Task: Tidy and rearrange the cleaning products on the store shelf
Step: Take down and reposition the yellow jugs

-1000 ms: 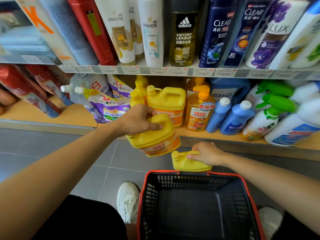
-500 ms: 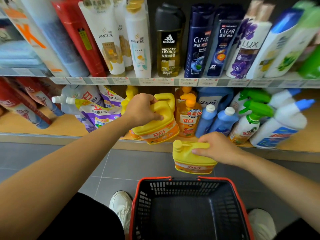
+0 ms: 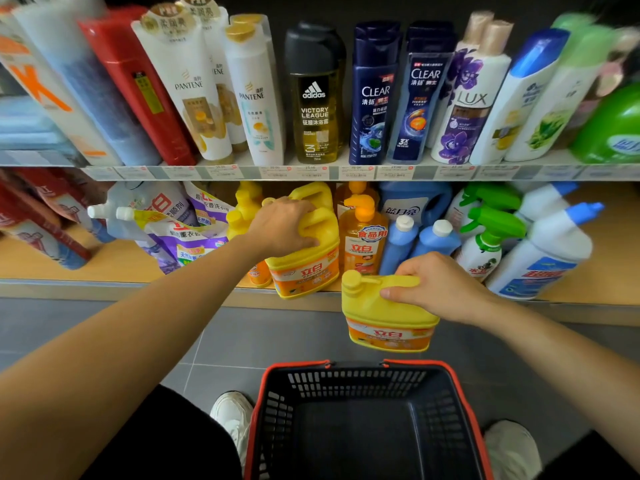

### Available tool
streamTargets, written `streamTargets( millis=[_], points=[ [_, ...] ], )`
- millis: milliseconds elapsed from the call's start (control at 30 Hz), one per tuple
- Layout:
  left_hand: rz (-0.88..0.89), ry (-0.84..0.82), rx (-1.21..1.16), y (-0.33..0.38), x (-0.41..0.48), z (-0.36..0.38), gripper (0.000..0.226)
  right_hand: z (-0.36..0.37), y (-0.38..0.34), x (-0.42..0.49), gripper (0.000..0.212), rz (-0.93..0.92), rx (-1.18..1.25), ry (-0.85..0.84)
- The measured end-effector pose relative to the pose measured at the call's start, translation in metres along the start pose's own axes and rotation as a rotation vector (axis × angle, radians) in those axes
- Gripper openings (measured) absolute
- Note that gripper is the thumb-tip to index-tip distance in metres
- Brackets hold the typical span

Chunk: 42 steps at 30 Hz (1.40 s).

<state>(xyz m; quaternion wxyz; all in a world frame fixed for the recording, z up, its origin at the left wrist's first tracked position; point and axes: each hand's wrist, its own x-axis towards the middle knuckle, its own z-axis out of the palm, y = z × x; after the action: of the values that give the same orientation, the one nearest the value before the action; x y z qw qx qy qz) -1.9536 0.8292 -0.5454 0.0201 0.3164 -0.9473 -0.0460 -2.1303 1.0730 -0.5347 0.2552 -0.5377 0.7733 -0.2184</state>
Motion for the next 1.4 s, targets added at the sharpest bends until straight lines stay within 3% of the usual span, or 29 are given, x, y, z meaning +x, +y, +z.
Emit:
streamTargets(
  millis=[100, 200, 367, 567, 867, 1000, 1100, 1200, 1400],
  points=[
    [0.060, -0.074, 0.120, -0.008, -0.015, 0.003, 0.106, -0.005, -0.002, 0.002, 0.039, 0.006, 0.026, 0.005],
    [0.100, 0.015, 0.226, -0.016, -0.033, 0.015, 0.119, -0.010, -0.001, 0.006, 0.039, 0.001, 0.016, 0.014],
    [0.148, 0.167, 0.227, -0.023, -0.037, 0.019, 0.111, -0.018, 0.003, 0.014, 0.039, 0.007, 0.045, 0.044],
    [0.097, 0.134, 0.259, -0.023, -0.016, 0.018, 0.105, -0.019, 0.005, 0.020, 0.038, 0.018, 0.013, 0.034],
    [0.145, 0.239, 0.371, -0.029, -0.021, 0.032, 0.094, -0.016, -0.003, 0.027, 0.028, -0.022, -0.015, 0.036],
    [0.101, 0.415, 0.261, -0.040, -0.040, 0.029, 0.078, -0.011, -0.015, 0.039, 0.030, -0.092, 0.000, 0.044],
    [-0.066, 0.556, 0.159, -0.052, -0.058, 0.024, 0.064, -0.007, -0.029, 0.051, 0.033, -0.150, 0.004, 0.035],
    [-0.208, 0.461, 0.047, -0.062, -0.070, 0.020, 0.066, -0.002, -0.045, 0.065, 0.031, -0.179, 0.026, 0.016],
    [-0.181, 0.331, 0.029, -0.076, -0.085, 0.013, 0.060, 0.017, -0.071, 0.100, 0.052, -0.203, -0.107, -0.006]
  ],
)
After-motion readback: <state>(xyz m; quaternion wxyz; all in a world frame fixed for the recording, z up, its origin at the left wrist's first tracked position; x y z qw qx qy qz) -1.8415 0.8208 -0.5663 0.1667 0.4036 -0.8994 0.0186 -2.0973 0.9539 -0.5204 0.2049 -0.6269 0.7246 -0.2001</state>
